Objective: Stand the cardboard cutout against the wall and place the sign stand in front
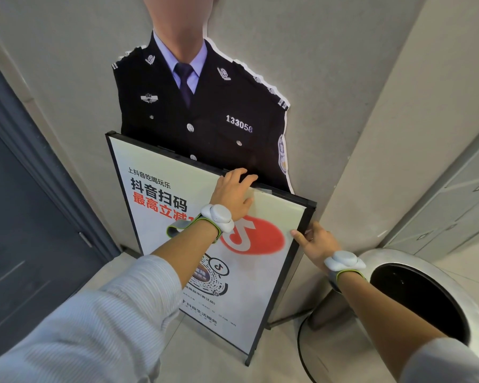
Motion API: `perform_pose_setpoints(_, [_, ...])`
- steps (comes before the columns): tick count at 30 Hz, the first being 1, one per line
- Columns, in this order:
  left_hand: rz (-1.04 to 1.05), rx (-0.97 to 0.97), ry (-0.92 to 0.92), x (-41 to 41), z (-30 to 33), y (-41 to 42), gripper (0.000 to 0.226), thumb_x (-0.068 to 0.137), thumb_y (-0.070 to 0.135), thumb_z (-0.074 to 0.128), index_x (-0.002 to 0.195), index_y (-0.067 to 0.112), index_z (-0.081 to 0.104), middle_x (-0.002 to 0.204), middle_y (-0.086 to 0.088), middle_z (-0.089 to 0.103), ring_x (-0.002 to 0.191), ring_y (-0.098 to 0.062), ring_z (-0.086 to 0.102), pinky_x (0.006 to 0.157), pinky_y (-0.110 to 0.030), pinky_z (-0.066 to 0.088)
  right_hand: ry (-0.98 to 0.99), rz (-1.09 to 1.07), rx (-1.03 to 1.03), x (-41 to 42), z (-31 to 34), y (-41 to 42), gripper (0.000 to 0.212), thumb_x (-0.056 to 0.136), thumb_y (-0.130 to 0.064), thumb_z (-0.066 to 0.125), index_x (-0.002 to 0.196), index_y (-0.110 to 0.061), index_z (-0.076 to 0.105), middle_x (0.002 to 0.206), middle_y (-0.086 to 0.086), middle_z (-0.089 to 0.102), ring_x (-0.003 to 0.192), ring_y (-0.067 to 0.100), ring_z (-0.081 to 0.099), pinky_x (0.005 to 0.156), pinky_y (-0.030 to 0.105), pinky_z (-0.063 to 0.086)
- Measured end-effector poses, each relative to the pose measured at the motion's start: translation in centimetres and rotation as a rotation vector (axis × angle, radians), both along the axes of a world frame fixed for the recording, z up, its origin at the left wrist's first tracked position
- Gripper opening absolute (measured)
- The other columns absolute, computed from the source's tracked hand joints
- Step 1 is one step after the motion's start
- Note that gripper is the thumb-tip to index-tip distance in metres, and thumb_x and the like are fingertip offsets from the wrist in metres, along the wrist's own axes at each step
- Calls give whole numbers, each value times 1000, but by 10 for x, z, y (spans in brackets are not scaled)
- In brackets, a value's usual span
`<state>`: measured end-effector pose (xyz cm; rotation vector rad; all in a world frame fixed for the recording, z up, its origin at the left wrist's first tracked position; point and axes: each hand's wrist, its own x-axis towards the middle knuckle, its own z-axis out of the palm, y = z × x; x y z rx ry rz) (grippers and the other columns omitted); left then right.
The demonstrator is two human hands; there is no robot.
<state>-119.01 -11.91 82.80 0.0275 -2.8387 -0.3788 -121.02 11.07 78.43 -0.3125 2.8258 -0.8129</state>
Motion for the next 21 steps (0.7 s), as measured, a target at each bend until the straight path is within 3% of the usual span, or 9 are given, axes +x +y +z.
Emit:
perform_pose_setpoints(16, [59,-64,-74,45,15,1,58,89,30,56,143,25,35,156,-5,24,144,-26,23,116,-51,19,77,-43,92,33,17,14,55,86,-60,45,115,-13,50,102,4,71,99,30,62,81,38,51])
perform_pose_setpoints(21, [84,-77,-55,84,29,-1,59,90,35,54,144,25,33,157,-4,24,143,-26,24,117,-51,18,121,-38,89,60,35,10,52,85,-60,45,105,-13,54,105,8,69,97,33,61,81,40,52])
